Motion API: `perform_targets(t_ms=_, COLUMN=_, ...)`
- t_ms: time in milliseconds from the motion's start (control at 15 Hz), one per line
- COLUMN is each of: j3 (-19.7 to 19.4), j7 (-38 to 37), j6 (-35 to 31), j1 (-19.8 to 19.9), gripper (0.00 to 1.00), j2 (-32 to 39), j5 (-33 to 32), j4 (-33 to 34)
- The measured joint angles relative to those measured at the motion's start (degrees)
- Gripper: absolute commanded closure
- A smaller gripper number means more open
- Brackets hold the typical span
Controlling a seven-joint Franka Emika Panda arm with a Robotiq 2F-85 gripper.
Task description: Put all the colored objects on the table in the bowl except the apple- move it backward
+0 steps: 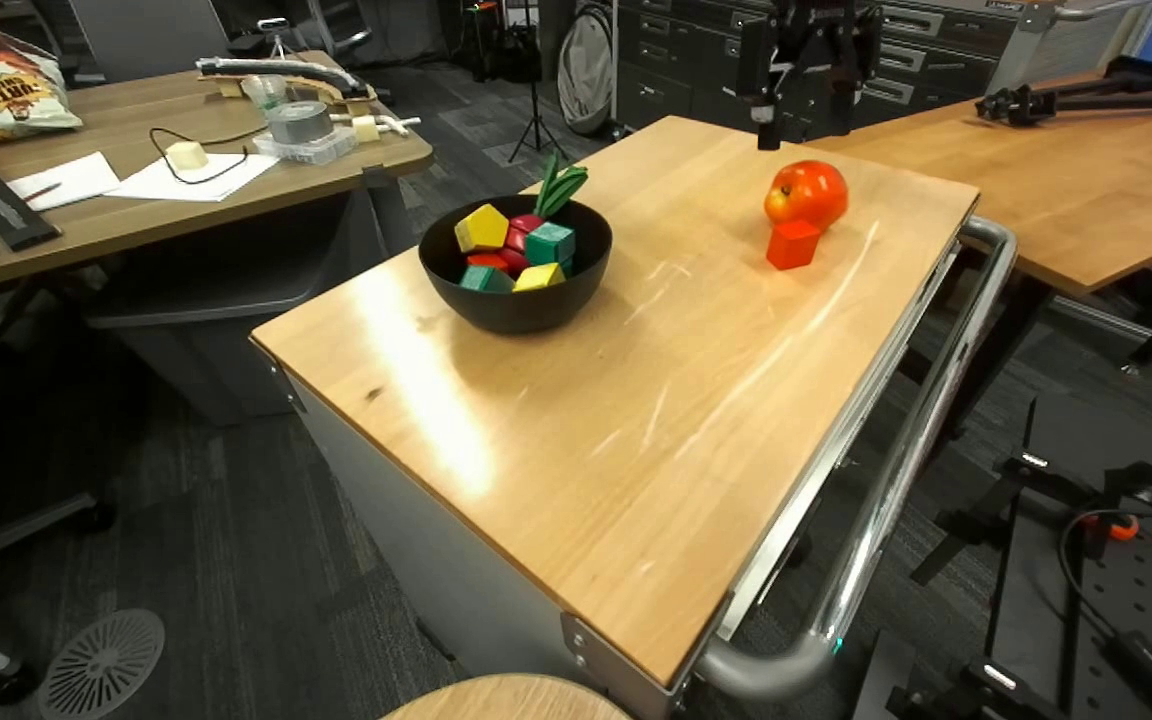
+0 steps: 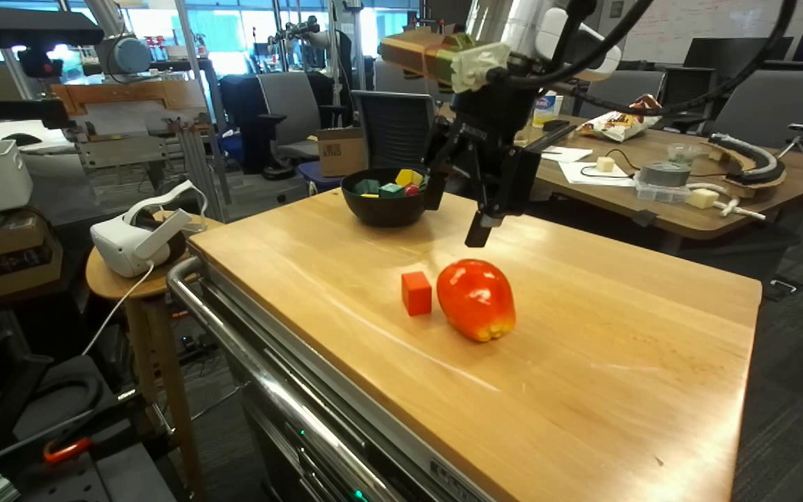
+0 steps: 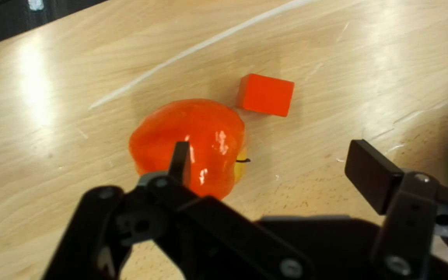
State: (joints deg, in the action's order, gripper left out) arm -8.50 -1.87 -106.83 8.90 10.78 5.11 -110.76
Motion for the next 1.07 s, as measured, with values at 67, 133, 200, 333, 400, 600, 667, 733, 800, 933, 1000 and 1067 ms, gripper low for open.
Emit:
perform_targets(t_ms=67, j3=0.15, j7=0.00, j6=-0.98, j1=-0.01, gripper=0.00, j2=-0.92, j5=0.90, j4=-1.27)
perform_targets(t_ms=133, j3=0.27, j7=0.00, j6=-1.93, j1=-0.03, gripper=0.00, j2=-1.91, j5=1.37, j4=-2.59)
perform_targets(t_ms=200, j3=0.31, j7=-0.09, j6=-2.99, j1=-0.07, gripper=0.00, j2=-2.87, j5=1.44, j4=-3.91)
perform_targets(t_ms=333, j3=0.31, j7=-0.29, j6=-5.02, j1=-0.14, gripper=0.00, j2=-4.56, j5=1.44, j4=-6.44)
perform_targets(t_ms=400, j3=0.32, j7=-0.31, j6=-5.73, j1=-0.17, gripper=0.00, j2=-5.25, j5=1.40, j4=-7.59)
perform_targets(t_ms=600, j3=0.42, j7=-0.66, j6=-8.23, j1=-0.47, gripper=0.00, j2=-6.62, j5=0.73, j4=-10.54)
perform_targets(t_ms=667, j3=0.50, j7=-0.94, j6=-9.39, j1=-0.64, gripper=0.00, j2=-6.93, j5=0.63, j4=-11.43)
perform_targets(t_ms=733, j3=0.64, j7=-1.27, j6=-10.54, j1=-0.78, gripper=0.00, j2=-7.19, j5=0.51, j4=-12.27)
perform_targets(t_ms=800, j3=0.80, j7=-1.67, j6=-11.85, j1=-0.92, gripper=0.00, j2=-7.40, j5=0.32, j4=-13.06)
perform_targets(t_ms=933, j3=1.17, j7=-2.62, j6=-14.24, j1=-1.20, gripper=0.00, j2=-7.61, j5=-0.17, j4=-14.46)
perform_targets(t_ms=1000, j3=1.33, j7=-3.25, j6=-15.18, j1=-1.36, gripper=0.00, j2=-7.61, j5=-0.41, j4=-15.06)
perform_targets(t_ms=1067, j3=1.48, j7=-3.98, j6=-15.93, j1=-1.51, gripper=0.00, j2=-7.62, j5=-0.71, j4=-15.63)
